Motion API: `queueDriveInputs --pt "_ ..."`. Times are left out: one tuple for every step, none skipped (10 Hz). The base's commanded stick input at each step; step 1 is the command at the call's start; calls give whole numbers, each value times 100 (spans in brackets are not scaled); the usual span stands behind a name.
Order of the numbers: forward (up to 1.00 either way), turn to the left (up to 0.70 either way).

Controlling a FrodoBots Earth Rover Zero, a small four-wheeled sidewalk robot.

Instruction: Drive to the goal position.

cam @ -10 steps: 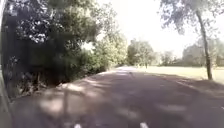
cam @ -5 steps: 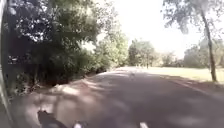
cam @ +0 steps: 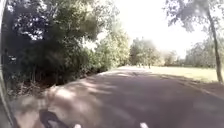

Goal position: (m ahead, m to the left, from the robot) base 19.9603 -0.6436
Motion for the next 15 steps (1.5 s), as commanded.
queueDriveInputs --pt "70 0" --pt "70 0" --pt "70 0" --pt "70 0" --pt "70 0" --pt "70 0" --pt "70 0" --pt "70 0" --pt "70 0" --pt "70 0" --pt "70 0" --pt "70 0" --pt "70 0" --pt "70 0" --pt "70 0"
